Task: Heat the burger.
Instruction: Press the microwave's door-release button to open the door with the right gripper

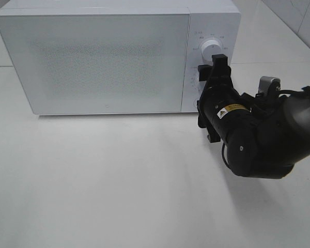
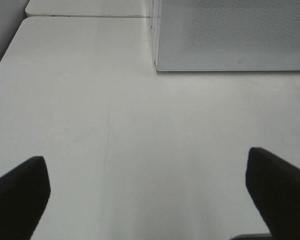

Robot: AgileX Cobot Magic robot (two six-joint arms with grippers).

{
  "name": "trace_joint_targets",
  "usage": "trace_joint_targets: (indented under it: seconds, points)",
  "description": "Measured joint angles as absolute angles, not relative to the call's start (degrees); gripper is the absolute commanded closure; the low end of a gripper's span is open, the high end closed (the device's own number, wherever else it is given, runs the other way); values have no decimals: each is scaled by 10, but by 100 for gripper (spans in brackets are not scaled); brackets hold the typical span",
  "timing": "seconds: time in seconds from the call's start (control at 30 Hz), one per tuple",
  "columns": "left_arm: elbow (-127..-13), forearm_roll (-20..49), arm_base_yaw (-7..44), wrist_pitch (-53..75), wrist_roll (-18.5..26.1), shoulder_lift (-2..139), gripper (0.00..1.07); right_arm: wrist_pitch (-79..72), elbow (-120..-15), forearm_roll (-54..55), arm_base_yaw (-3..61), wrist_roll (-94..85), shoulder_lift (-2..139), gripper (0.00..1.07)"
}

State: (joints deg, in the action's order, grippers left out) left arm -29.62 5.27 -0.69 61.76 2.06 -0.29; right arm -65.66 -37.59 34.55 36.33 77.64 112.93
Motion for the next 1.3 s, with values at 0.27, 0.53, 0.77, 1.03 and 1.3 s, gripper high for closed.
trace_joint_targets:
  seconds: [0.27, 0.53, 0.77, 1.03, 1.3]
  points:
    - [-296, 53, -7, 618, 21, -3, 6, -540, -328, 314, 363, 651, 1051, 32]
    - [-296, 53, -7, 618, 21, -3, 6, -332, -324, 299, 363, 391, 961, 32]
    - [-296, 53, -7, 618, 21, -3, 6, -208, -323, 297, 358, 208, 922, 32]
    - [-296, 53, -7, 618, 21, -3, 6, -75, -323, 260, 324, 99, 871, 32]
    - [-296, 53, -7, 618, 21, -3, 6, 131, -323, 120, 317, 78, 786, 32]
